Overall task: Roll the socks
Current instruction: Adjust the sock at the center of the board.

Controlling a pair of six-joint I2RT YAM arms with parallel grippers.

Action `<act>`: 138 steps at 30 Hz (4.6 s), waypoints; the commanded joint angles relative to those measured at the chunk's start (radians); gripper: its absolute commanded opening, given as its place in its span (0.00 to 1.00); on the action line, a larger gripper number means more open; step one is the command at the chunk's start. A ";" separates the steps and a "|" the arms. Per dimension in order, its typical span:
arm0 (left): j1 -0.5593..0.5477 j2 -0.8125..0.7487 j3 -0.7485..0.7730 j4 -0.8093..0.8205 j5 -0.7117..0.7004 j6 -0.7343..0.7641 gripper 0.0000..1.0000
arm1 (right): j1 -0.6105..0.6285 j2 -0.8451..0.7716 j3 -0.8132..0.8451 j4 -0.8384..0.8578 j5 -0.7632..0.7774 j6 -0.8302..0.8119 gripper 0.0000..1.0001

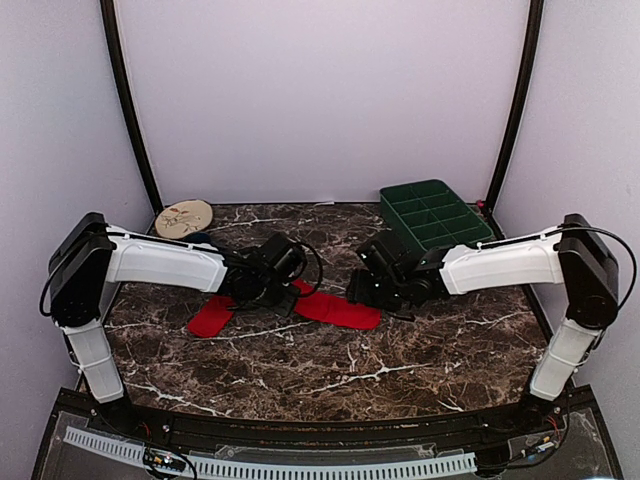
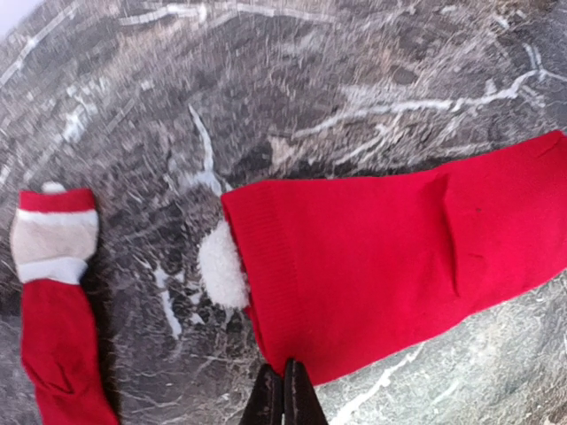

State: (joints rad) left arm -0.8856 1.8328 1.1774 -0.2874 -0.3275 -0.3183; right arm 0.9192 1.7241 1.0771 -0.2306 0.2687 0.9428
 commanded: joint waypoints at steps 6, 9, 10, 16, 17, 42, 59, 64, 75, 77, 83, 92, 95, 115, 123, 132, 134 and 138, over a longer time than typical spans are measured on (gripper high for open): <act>-0.027 -0.100 0.008 -0.032 -0.136 0.075 0.00 | -0.061 0.015 -0.070 0.214 -0.128 0.120 0.56; -0.027 -0.095 0.027 -0.061 -0.149 0.080 0.00 | -0.065 0.035 -0.077 0.265 -0.152 0.138 0.53; -0.027 -0.091 0.037 -0.072 -0.150 0.081 0.00 | -0.068 0.043 -0.083 0.290 -0.163 0.147 0.52; -0.027 -0.104 0.062 -0.095 -0.133 0.087 0.00 | -0.074 0.098 -0.113 0.440 -0.228 0.191 0.47; -0.027 -0.107 0.067 -0.101 -0.133 0.088 0.00 | -0.075 0.109 -0.111 0.457 -0.240 0.192 0.47; -0.032 -0.173 0.030 -0.066 -0.035 0.068 0.00 | -0.056 0.250 0.069 0.457 -0.337 0.151 0.56; -0.032 -0.171 0.034 -0.031 -0.039 0.107 0.00 | -0.016 0.302 0.160 0.358 -0.327 0.142 0.55; -0.032 -0.174 0.033 -0.021 -0.035 0.116 0.00 | -0.016 0.319 0.165 0.356 -0.329 0.147 0.54; -0.032 -0.184 0.020 -0.018 -0.036 0.131 0.00 | -0.019 0.355 0.205 0.364 -0.345 0.156 0.31; -0.032 -0.188 0.014 -0.015 -0.037 0.132 0.00 | -0.019 0.355 0.208 0.364 -0.347 0.157 0.26; -0.032 -0.216 0.001 -0.013 -0.067 0.141 0.00 | -0.019 0.355 0.218 0.378 -0.363 0.155 0.14; -0.020 -0.326 -0.007 -0.004 -0.158 0.175 0.00 | -0.015 0.360 0.311 0.359 -0.410 0.127 0.05; -0.014 -0.367 -0.006 0.006 -0.164 0.192 0.00 | -0.009 0.370 0.358 0.357 -0.442 0.125 0.05; -0.026 -0.441 -0.061 0.083 -0.027 0.234 0.00 | 0.033 0.398 0.342 0.508 -0.501 0.235 0.15; -0.061 -0.342 -0.110 0.174 0.044 0.212 0.00 | 0.027 0.243 0.024 0.530 -0.377 0.257 0.41; -0.120 -0.198 -0.029 0.226 0.108 0.228 0.00 | 0.032 -0.001 -0.219 0.429 -0.147 0.260 0.48; -0.134 -0.172 -0.014 0.230 0.119 0.226 0.00 | 0.033 -0.038 -0.247 0.395 -0.113 0.259 0.48; -0.161 -0.121 0.020 0.237 0.146 0.219 0.00 | 0.033 -0.096 -0.284 0.325 -0.054 0.265 0.48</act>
State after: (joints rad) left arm -1.0218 1.6871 1.1461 -0.0822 -0.2237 -0.0933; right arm 0.9463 1.6730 0.8307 0.1734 0.1101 1.1961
